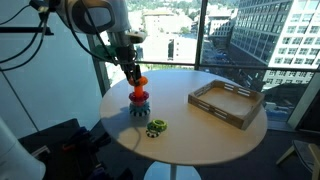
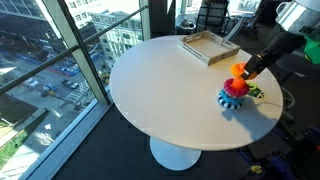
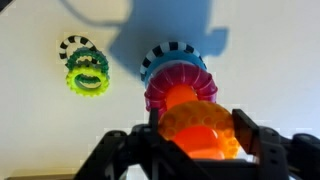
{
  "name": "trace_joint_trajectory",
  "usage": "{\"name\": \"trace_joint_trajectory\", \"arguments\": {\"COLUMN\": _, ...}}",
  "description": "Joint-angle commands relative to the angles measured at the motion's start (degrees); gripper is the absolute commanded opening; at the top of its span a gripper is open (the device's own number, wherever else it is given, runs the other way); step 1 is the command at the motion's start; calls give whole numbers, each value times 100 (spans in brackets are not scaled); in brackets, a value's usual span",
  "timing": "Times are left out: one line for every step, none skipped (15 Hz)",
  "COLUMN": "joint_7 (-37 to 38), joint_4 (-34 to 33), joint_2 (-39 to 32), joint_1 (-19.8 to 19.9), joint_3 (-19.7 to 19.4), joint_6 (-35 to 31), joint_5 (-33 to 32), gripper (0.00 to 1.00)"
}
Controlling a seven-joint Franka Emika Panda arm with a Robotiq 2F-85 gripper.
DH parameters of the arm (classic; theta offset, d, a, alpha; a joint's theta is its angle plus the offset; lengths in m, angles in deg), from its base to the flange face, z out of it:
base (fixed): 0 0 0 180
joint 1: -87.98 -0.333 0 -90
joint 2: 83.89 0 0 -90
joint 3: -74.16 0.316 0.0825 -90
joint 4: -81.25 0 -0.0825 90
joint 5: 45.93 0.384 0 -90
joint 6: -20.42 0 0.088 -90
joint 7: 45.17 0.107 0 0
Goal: Put the orange ring on the table
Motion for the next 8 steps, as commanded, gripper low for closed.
{"name": "trace_joint_trajectory", "arguments": {"joint_7": 15, "joint_4": 105, "joint_2": 514, "joint_1": -49, "joint_3": -5, "joint_6": 227, "joint_5": 93, "gripper": 72}}
{"name": "trace_joint_trajectory", "arguments": {"joint_7": 16, "joint_4": 106, "joint_2": 602, "joint_1": -46, "joint_3": -10, "joint_6": 262, "joint_5": 94, "gripper": 71}}
{"name": "trace_joint_trajectory", "arguments": {"joint_7": 16, "joint_4": 100, "joint_2": 674, "joint_1": -42, "joint_3": -17, "joint_6": 296, "joint_5": 96, "gripper": 70}}
{"name": "trace_joint_trajectory", "arguments": {"joint_7": 20, "joint_4": 83, "joint_2": 744, "joint_1": -27, "joint_3": -27, "joint_6": 327, "joint_5": 91, "gripper": 70}}
{"name": "trace_joint_trajectory", "arguments": {"joint_7": 25, "joint_4": 68, "joint_2": 800, "joint_1": -16, "joint_3": -36, "joint_6": 350, "joint_5": 90, "gripper": 70}}
{"name": "trace_joint_trajectory", "arguments": {"joint_7": 34, "joint_4": 45, "joint_2": 854, "joint_1": 8, "joint_3": -53, "joint_6": 359, "joint_5": 81, "gripper": 70}}
{"name": "trace_joint_trajectory", "arguments": {"joint_7": 39, "joint_4": 14, "joint_2": 886, "joint_1": 38, "joint_3": -79, "joint_6": 372, "joint_5": 76, "gripper": 71}}
{"name": "trace_joint_trajectory", "arguments": {"joint_7": 49, "joint_4": -5, "joint_2": 915, "joint_1": 71, "joint_3": -101, "joint_6": 370, "joint_5": 65, "gripper": 71}}
